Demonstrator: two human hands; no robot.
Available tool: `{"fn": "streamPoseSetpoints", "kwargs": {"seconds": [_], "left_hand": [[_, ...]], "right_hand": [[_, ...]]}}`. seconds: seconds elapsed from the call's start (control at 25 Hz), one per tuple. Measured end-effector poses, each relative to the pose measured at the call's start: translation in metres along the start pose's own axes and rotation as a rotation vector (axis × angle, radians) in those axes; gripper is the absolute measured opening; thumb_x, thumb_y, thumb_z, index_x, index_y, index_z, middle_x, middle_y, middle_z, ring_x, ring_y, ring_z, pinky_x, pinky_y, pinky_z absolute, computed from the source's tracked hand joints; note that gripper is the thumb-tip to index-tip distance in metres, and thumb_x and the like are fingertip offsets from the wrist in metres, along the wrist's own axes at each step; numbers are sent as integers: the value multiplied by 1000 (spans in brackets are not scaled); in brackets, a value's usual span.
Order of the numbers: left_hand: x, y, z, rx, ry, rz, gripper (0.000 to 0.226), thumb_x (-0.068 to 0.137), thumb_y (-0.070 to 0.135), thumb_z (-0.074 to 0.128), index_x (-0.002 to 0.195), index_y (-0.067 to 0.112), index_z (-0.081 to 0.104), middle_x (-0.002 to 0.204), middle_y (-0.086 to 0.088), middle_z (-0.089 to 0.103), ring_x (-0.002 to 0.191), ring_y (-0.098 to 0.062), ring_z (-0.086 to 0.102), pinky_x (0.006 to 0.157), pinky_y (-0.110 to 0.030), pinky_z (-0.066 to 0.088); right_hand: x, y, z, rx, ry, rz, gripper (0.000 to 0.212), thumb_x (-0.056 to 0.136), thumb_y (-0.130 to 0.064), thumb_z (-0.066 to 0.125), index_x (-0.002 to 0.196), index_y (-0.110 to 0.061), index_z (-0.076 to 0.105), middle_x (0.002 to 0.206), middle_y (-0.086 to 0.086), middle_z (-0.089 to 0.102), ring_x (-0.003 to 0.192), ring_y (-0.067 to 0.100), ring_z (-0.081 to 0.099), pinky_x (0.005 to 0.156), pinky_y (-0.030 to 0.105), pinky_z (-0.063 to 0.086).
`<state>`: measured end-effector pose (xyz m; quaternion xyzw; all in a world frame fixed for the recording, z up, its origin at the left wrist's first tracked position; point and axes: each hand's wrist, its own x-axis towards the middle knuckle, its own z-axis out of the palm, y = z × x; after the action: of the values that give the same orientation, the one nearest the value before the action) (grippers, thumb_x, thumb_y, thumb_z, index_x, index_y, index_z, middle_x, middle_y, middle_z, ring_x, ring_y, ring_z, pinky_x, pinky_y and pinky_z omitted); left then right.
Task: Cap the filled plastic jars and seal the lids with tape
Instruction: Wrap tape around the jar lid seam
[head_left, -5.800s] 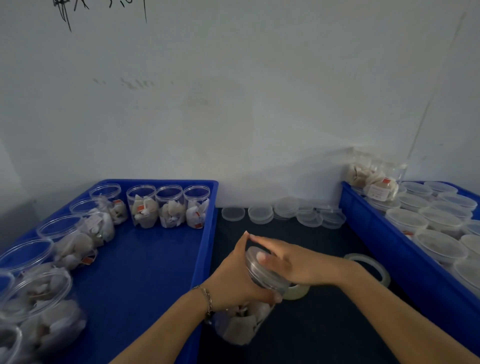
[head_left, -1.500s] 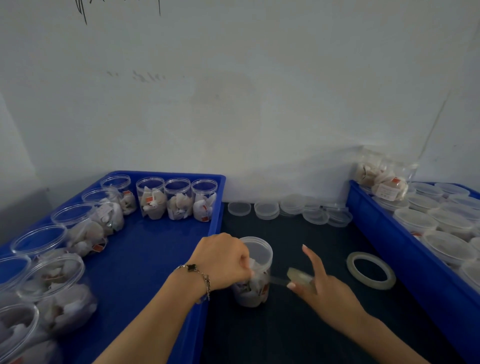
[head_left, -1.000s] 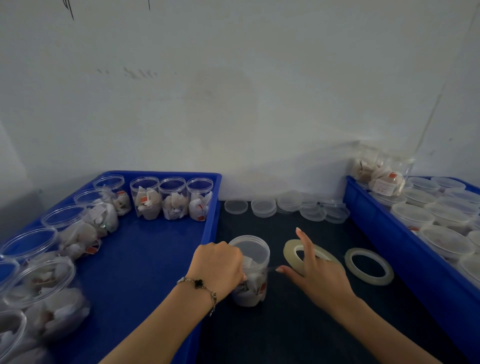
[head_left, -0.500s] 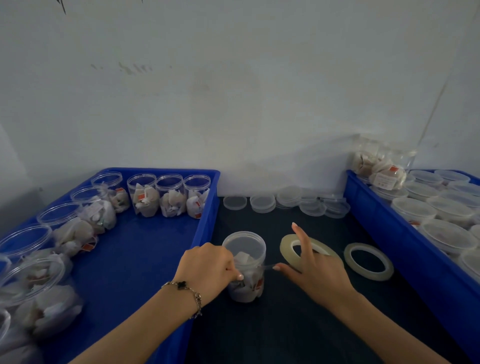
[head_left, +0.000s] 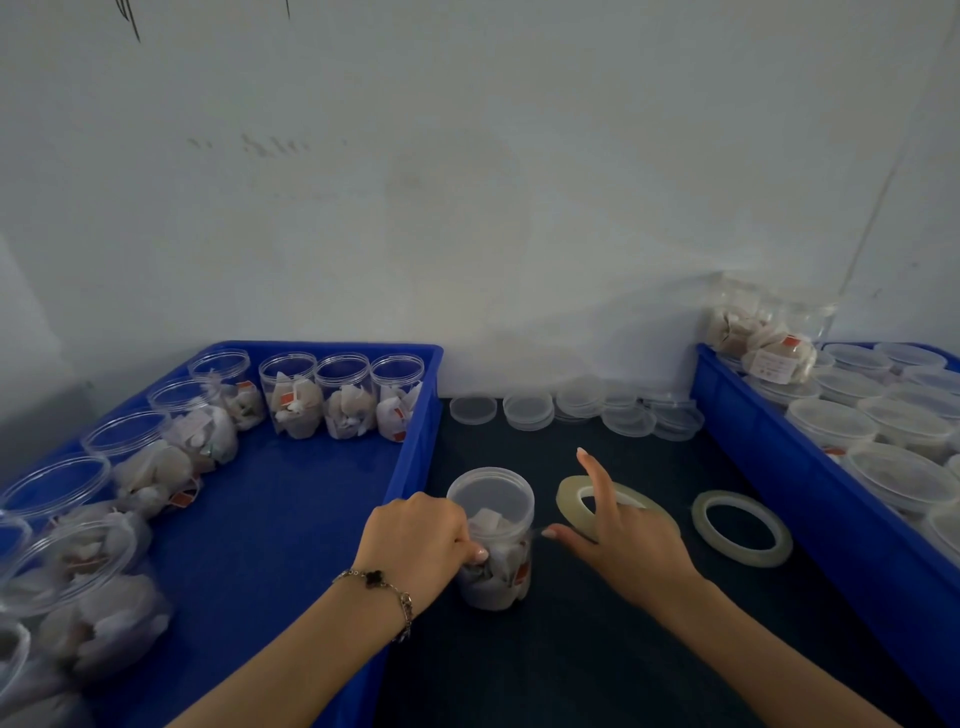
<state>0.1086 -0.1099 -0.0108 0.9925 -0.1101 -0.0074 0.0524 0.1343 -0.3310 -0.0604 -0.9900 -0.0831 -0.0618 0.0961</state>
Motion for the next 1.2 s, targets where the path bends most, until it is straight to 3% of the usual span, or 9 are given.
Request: {"fn": "streamPoseSetpoints", "kwargs": {"seconds": [0.16, 0.36, 0.52, 0.64, 0.72, 0.8, 0.96, 1.08, 1.2], "left_hand": [[0, 1, 2, 80, 26, 22, 36, 91, 55, 47, 96, 23, 64, 92, 5, 65, 83, -12, 60, 75, -28, 50], [2, -1, -4, 242, 73, -16, 50, 83, 68, 46, 88, 18, 51, 73, 7, 48, 73, -11, 49, 60, -25, 35], [4, -10, -16, 470, 94, 28, 61, 80, 57, 60, 119, 13, 45, 118, -4, 50, 112, -21, 42, 84, -32, 38], [10, -13, -18, 211, -34, 78, 110, 70, 57, 71, 149, 12, 9, 146, -9, 26, 135, -24, 24, 109, -36, 29], [16, -2, -18, -116, -216, 37, 131, 65, 59, 75, 148, 15, -16, 154, -9, 12, 141, -25, 17, 114, -39, 27], [24, 7, -10, -229, -246, 32, 135, 64, 58, 76, 146, 17, -23, 156, -11, 12, 139, -26, 25, 111, -39, 32], [36, -2, 2, -219, -120, 80, 131, 63, 59, 76, 148, 20, -15, 139, -4, 42, 116, -16, 50, 95, -28, 41], [35, -10, 11, -297, -94, 101, 126, 62, 65, 73, 150, 23, -7, 145, -1, 32, 124, -16, 43, 98, -29, 38], [32, -11, 12, -492, -40, 102, 104, 58, 61, 77, 138, 24, 22, 132, 4, 34, 111, -6, 44, 90, -19, 42]], "right_hand": [[3, 0, 4, 5, 17, -37, 95, 78, -79, 26, 142, -34, -29, 130, -7, 57, 85, 4, 64, 49, 14, 29], [6, -4, 3, -27, 23, -50, 94, 81, -76, 28, 145, -32, -24, 125, -8, 60, 81, 4, 63, 42, 12, 21], [2, -6, 1, -49, 6, -59, 93, 76, -79, 20, 139, -34, -31, 112, -9, 64, 55, -3, 48, 38, 15, 21], [0, -5, 5, -29, 27, -50, 91, 81, -76, 28, 148, -33, -16, 108, -6, 67, 65, -3, 56, 37, 16, 19], [-1, -5, 6, -36, 28, -39, 89, 82, -76, 29, 148, -32, -12, 106, -5, 68, 71, 1, 59, 40, 14, 19], [-2, -6, 5, -32, 16, -36, 87, 83, -75, 30, 146, -34, -14, 104, -7, 67, 57, -1, 49, 41, 14, 21], [-1, -4, 1, -65, -4, -41, 89, 82, -76, 28, 146, -33, -17, 110, -10, 64, 46, -2, 34, 40, 15, 21], [-1, -6, -3, -94, -25, -47, 90, 83, -76, 29, 146, -33, -19, 112, -11, 63, 45, -3, 33, 39, 15, 21], [-4, -10, -18, -43, -52, -43, 94, 75, -82, 22, 144, -36, -21, 100, -13, 63, 48, -3, 39, 41, 16, 27]]}}
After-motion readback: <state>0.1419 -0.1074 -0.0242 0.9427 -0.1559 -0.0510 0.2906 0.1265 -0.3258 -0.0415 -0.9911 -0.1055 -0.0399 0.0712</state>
